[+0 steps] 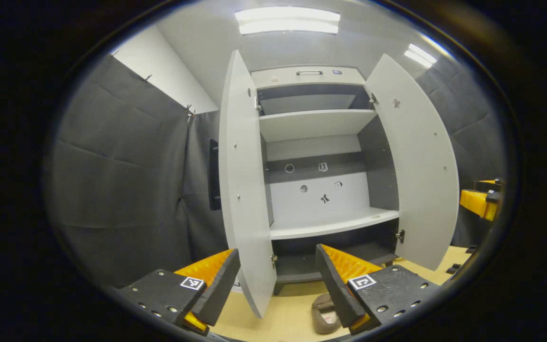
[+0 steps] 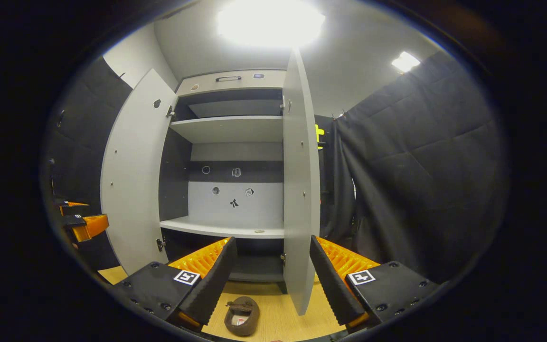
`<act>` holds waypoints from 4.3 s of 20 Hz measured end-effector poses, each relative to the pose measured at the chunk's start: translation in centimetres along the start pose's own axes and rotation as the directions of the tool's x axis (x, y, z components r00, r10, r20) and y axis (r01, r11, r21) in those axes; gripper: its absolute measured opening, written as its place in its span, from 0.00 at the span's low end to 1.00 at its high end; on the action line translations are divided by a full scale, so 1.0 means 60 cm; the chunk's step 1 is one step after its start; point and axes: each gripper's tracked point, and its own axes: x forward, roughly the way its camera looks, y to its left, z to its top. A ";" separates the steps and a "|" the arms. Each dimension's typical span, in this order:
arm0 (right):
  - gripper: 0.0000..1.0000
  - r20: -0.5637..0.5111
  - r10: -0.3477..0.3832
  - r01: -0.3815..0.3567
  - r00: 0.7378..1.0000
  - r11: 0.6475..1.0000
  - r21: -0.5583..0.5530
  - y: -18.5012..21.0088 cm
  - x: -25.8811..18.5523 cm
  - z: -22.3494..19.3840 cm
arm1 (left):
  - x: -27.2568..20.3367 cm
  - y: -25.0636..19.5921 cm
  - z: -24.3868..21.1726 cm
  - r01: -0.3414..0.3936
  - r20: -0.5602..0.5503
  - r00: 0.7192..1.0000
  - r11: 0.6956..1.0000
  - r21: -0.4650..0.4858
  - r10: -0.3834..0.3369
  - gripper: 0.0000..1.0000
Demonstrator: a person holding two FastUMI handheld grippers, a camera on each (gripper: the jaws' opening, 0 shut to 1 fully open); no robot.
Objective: Grab one shoe with the right hand and put it into the shoe cabinet, grab the other shoe with the left hand and put it into the shoe cabinet; then close the right door with the right hand and the left door with the left hand.
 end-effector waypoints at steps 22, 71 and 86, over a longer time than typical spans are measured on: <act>0.95 -0.409 0.281 -0.281 0.868 0.958 0.063 0.158 0.096 -0.284 | 0.054 0.029 -0.020 -0.084 -0.014 0.996 0.996 0.024 0.084 0.99; 0.01 -0.792 0.280 -0.287 0.543 0.948 0.139 0.193 0.126 -0.490 | 0.078 -0.044 -0.071 0.010 -0.051 0.999 0.999 0.031 -0.008 0.94; 0.01 -0.577 0.333 -0.331 0.746 0.937 0.114 0.188 0.233 -0.205 | 0.136 -0.117 -0.055 0.143 0.007 0.990 0.990 0.008 -0.143 0.94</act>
